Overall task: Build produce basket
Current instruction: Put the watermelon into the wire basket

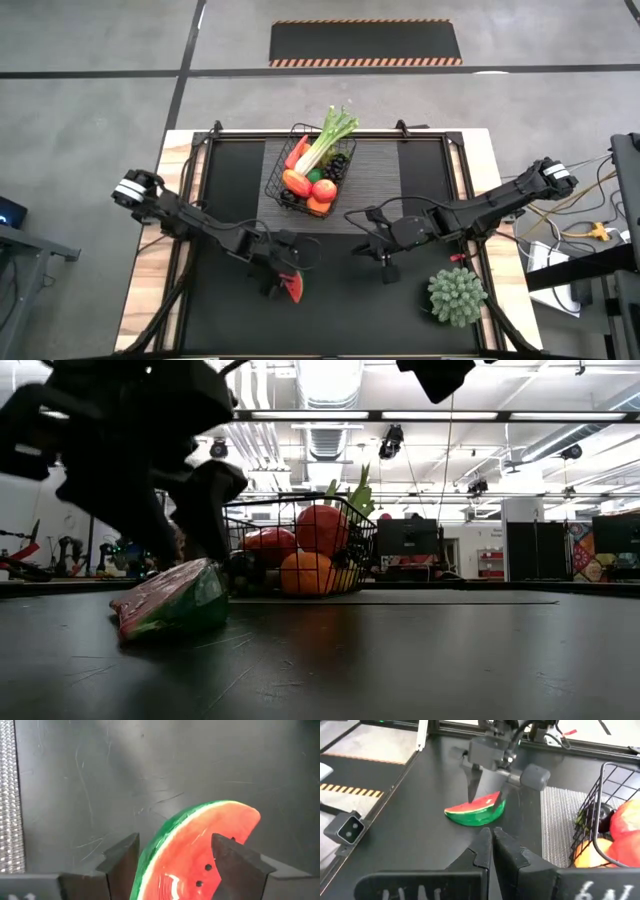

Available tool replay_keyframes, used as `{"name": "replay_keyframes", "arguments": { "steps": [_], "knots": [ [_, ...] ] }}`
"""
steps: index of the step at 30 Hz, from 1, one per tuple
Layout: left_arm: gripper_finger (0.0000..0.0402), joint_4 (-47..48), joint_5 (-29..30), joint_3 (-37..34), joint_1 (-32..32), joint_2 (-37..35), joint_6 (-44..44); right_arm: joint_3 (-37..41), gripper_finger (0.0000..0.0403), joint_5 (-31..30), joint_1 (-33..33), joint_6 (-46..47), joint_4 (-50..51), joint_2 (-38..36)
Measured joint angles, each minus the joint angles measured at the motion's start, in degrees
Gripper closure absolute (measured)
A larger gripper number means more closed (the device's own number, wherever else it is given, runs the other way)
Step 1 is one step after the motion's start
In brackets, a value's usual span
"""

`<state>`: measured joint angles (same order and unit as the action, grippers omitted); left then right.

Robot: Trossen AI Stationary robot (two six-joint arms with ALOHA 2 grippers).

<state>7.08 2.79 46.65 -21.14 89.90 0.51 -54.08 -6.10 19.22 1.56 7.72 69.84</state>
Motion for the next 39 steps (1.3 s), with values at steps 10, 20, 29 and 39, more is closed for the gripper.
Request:
{"name": "replay_keyframes", "arguments": {
  "steps": [10,20,29,39],
  "knots": [
    [0.0191,-7.23,-1.35,-4.97,0.17,0.05,0.24,0.0,0.0394,0.0,0.0,0.0,-1.05,0.0],
    [0.0308,-7.66,-1.77,-5.46,0.15,-0.01,0.2,0.0,0.0394,-0.09,0.0,0.95,-1.22,0.05],
    [0.0332,-8.62,-1.75,-5.34,0.13,-0.01,0.11,0.0,0.0394,-0.09,0.0,1.03,-1.22,0.09],
    [0.0334,-8.94,3.11,-5.33,0.08,-7.71,0.19,0.0,0.0394,-0.09,0.0,1.01,-1.19,0.09]
  ]
}}
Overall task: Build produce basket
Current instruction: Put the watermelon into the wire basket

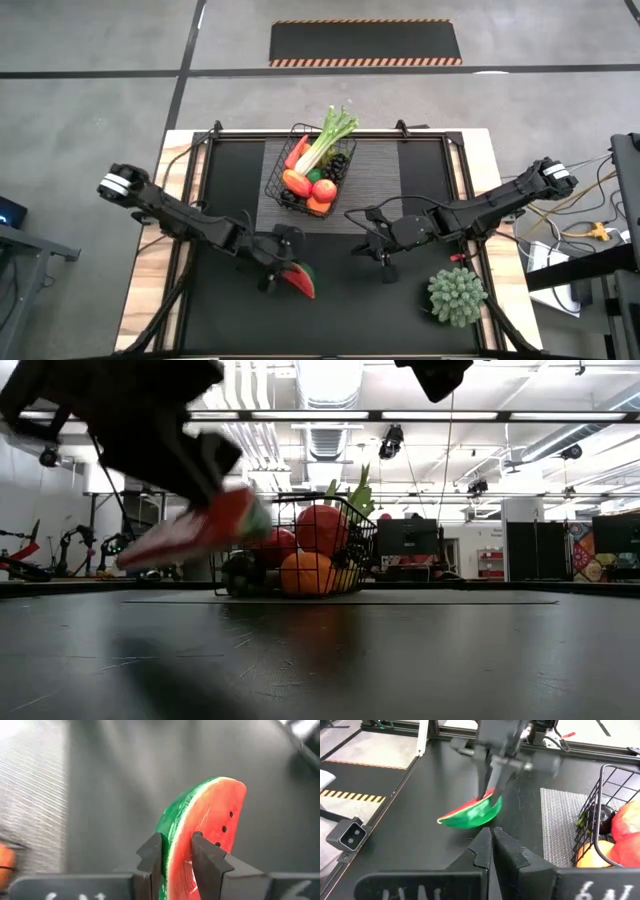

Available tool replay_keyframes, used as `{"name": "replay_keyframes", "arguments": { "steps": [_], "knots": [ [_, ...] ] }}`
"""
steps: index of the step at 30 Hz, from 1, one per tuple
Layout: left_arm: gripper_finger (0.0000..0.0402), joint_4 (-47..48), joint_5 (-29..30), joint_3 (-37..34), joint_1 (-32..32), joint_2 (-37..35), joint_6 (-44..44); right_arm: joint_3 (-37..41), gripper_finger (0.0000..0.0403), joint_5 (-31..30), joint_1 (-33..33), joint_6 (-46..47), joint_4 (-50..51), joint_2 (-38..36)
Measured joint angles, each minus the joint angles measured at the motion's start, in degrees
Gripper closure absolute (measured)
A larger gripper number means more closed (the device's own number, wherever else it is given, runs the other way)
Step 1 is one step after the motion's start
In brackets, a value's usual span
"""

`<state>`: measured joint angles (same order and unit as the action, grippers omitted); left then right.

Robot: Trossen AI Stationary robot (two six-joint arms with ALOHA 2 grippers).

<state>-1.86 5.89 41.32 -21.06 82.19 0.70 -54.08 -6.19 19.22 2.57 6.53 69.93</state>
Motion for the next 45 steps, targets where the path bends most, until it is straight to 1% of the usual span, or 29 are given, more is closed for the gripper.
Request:
{"name": "replay_keyframes", "arguments": {
  "steps": [2,4,8,13,14,15,19,23,28,31,38,45],
  "knots": [
    [0.0334,-0.24,3.17,0.01,0.02,-2.91,0.14,0.0,0.0394,0.01,0.0,0.02,0.01,0.0],
    [0.0334,-0.07,8.6,0.0,0.02,-6.03,0.28,0.0,0.0394,0.01,0.0,0.0,0.03,0.0],
    [0.0334,-0.16,23.56,0.22,1.13,-11.79,-0.51,0.0,0.0394,0.01,0.0,-0.15,0.08,0.0],
    [0.0334,-0.84,43.37,0.83,4.61,-16.3,-6.19,0.0,0.0394,0.01,0.0,-0.17,0.2,0.01],
    [0.0334,-0.86,46.5,1.09,5.75,-16.65,-7.75,0.0,0.0394,0.01,0.0,-0.17,0.2,0.0],
    [0.0334,-0.94,48.2,1.27,7.05,-16.85,-9.13,0.0,0.0394,0.03,0.0,-0.17,0.2,0.0],
    [0.0334,-2.81,48.53,1.41,13.76,-16.89,-10.5,0.0,0.0394,0.01,0.0,-0.17,0.24,0.01],
    [0.0334,-5.32,47.8,1.29,20.59,-14.58,-10.48,0.0,0.0394,0.01,-0.01,-0.17,0.22,0.02],
    [0.0334,-13.62,40.75,1.54,26.14,-8.81,-10.4,0.0,0.0394,0.01,-0.01,-0.17,0.17,0.02],
    [0.0334,-15.52,40.02,2.78,27.56,-5.04,-10.86,0.0,0.0394,0.01,-0.02,-0.15,0.17,0.0],
    [0.0334,-15.47,39.55,6.22,28.96,2.96,-12.22,0.0,0.0394,0.01,-0.02,-0.17,0.22,0.02],
    [0.0334,-15.62,39.71,6.54,29.33,4.77,-13.06,0.0,0.0394,0.01,-0.01,-0.15,0.43,0.02]
  ]
}}
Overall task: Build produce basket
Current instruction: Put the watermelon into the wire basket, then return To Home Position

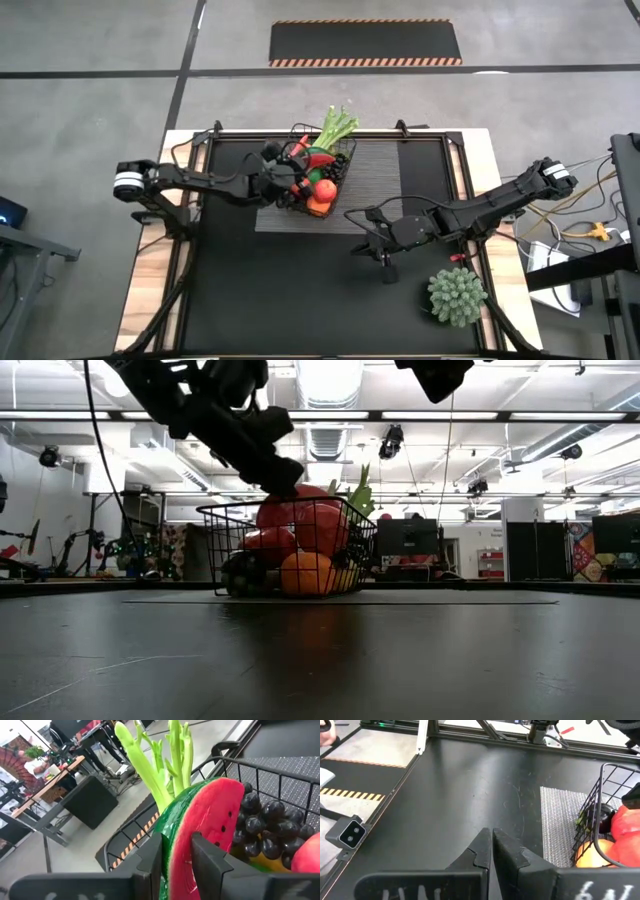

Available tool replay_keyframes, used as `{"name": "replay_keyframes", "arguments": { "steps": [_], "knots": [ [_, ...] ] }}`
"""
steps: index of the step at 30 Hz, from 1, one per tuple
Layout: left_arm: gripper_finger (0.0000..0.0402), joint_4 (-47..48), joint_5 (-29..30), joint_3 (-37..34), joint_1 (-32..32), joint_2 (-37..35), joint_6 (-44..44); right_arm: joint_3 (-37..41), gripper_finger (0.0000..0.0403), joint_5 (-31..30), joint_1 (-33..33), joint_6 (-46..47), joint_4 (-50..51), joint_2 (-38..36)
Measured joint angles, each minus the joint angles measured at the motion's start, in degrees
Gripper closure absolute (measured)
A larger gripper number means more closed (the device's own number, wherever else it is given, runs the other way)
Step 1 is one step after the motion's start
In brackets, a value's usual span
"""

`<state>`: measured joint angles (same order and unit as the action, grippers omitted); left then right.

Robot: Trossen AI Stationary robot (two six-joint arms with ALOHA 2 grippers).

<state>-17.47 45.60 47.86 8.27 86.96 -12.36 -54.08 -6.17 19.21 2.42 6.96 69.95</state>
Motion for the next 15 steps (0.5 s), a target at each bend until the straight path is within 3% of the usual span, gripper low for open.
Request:
{"name": "replay_keyframes", "arguments": {
  "steps": [15],
  "knots": [
    [0.0255,-0.01,0.31,-0.08,0.0,-0.9,0.04,0.0,0.0394,0.02,0.0,-0.52,0.07,0.0]
  ]
}}
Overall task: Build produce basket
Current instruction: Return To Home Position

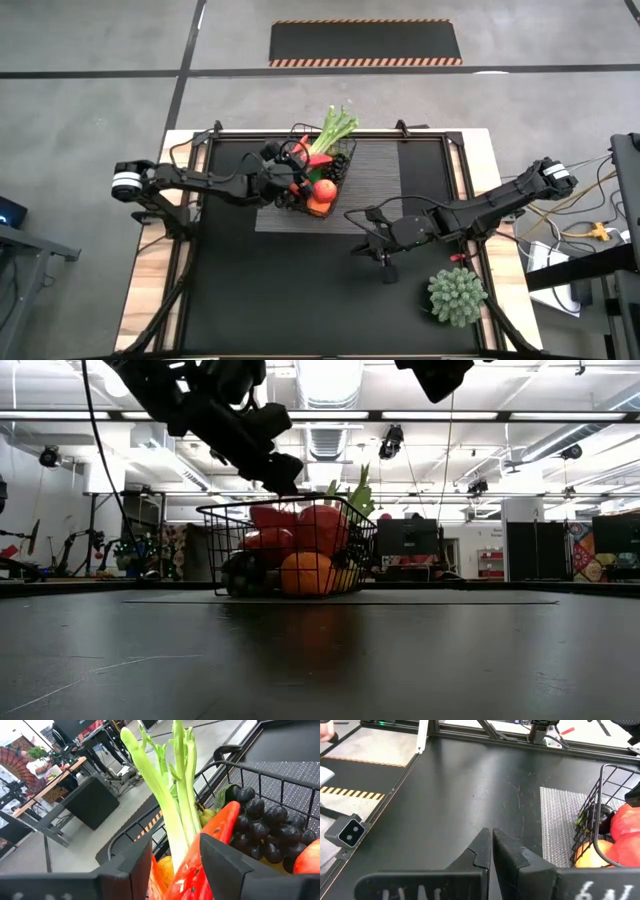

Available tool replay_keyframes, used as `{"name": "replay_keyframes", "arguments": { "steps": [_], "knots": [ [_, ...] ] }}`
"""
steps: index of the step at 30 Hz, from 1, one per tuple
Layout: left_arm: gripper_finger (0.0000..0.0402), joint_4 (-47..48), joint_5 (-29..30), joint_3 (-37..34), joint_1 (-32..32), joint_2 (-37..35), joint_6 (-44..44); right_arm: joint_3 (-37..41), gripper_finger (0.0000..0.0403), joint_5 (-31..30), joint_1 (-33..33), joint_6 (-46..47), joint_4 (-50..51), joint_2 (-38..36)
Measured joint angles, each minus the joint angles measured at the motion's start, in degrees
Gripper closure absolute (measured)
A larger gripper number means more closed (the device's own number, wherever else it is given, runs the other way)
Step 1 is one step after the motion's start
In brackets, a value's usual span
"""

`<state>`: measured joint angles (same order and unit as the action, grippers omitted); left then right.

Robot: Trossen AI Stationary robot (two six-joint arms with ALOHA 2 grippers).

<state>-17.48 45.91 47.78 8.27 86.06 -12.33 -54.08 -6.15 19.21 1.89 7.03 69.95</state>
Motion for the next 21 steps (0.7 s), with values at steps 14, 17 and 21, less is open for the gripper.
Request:
{"name": "replay_keyframes", "arguments": {
  "steps": [14,17,21],
  "knots": [
    [0.0253,0.44,-7.39,0.18,-13.77,-14.15,-6.58,1.59,0.0394,0.04,0.0,-6.84,-1.29,-0.02],
    [0.0253,0.36,-19.44,-2.48,-19.13,-18.69,-8.39,2.61,0.0394,0.1,-0.09,-11.19,-4.03,-0.04],
    [0.0253,0.47,-25.92,-7.18,-24.64,-23.53,-8.58,4.2,0.0394,0.09,-0.3,-16.15,-7.51,-0.94]
  ]
}}
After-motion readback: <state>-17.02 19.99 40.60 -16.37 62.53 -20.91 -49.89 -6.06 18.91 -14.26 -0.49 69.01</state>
